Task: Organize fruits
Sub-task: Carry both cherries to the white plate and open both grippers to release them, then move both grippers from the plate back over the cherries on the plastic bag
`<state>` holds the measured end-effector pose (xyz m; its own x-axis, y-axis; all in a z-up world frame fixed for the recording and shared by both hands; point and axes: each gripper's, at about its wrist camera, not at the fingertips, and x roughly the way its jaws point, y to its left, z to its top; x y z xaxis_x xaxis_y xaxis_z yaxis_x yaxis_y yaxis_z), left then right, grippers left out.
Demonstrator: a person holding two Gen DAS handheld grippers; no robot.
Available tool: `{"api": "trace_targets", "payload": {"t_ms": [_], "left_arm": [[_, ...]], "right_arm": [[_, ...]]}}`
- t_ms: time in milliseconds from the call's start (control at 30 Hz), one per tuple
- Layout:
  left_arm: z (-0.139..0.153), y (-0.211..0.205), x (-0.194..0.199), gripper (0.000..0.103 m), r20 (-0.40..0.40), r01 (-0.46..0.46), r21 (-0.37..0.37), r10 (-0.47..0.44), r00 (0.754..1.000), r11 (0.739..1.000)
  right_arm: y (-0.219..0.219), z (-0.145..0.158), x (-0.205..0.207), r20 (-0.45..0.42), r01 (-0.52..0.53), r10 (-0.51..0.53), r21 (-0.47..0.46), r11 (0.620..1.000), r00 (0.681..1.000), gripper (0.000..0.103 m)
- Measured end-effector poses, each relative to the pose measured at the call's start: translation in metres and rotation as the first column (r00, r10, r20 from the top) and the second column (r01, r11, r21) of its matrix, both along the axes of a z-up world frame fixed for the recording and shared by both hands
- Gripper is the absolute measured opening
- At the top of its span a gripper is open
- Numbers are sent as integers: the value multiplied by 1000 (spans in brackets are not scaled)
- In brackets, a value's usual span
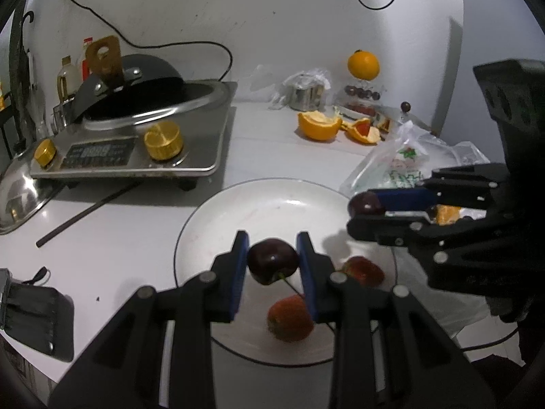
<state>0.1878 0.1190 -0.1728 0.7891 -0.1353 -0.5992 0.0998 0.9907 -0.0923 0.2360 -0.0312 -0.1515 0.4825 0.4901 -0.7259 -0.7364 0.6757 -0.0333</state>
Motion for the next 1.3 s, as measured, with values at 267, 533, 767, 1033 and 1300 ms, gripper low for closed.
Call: {"api": "trace_targets", "payload": {"t_ms": [267, 533, 767, 1033, 1300], "left_arm": [[-6, 9, 6, 30, -23, -11, 0, 11, 1000, 1000], [-6, 14, 9, 31, -43, -42, 6, 42, 998, 999], [-1, 14, 3, 42, -41, -66, 14, 66, 997, 998], [9, 2, -5, 58, -21, -66, 15, 66, 998, 998], [20, -22, -11, 58, -1, -49, 38, 49, 999, 998]], "right_arm": [[12, -16, 11, -60, -2, 1, -5, 1000, 998, 31], [24, -20, 8, -71, -32, 31, -10, 999, 997, 31], [17, -10, 4, -51, -11, 11, -7, 1000, 999, 35], [-8, 5, -4, -17, 27, -27, 15, 1000, 1000, 37], [-45, 19, -13, 13, 81, -82, 38, 996, 997, 37]]}}
